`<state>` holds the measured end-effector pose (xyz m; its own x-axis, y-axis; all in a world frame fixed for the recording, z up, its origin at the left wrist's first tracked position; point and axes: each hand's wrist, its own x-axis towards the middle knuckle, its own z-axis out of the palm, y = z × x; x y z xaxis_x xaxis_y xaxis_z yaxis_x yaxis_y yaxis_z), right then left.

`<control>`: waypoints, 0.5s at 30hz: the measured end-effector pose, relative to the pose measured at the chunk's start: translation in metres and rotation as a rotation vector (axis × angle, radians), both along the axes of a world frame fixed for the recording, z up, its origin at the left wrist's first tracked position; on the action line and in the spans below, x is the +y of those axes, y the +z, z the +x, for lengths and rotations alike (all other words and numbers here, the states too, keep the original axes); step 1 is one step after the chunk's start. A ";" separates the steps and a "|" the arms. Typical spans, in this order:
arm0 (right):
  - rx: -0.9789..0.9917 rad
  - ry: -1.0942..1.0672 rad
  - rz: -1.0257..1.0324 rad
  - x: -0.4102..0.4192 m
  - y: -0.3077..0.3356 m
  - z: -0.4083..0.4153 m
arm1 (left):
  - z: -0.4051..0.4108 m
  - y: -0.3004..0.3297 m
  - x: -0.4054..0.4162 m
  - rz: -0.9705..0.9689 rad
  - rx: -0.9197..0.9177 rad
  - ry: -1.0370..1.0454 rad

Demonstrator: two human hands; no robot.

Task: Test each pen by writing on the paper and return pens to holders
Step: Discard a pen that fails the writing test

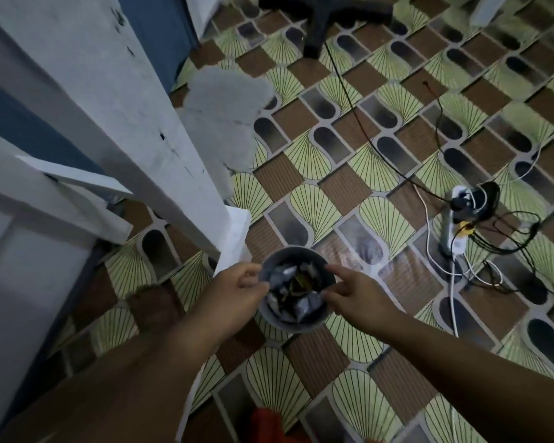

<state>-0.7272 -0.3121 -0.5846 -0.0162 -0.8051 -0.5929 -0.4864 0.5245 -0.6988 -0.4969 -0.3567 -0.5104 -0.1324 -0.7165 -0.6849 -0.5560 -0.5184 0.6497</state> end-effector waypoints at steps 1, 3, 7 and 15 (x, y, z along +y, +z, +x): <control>0.019 0.020 -0.011 -0.001 0.001 0.004 | 0.003 0.002 0.000 -0.019 -0.007 -0.005; 0.023 0.035 -0.068 -0.002 0.009 0.010 | 0.007 0.008 0.001 -0.091 -0.015 -0.001; -0.048 0.034 -0.272 -0.008 0.053 0.024 | 0.005 0.039 0.004 -0.309 0.003 -0.001; -0.316 0.006 -0.978 -0.020 0.238 0.055 | -0.010 0.212 0.029 -0.817 0.164 -0.068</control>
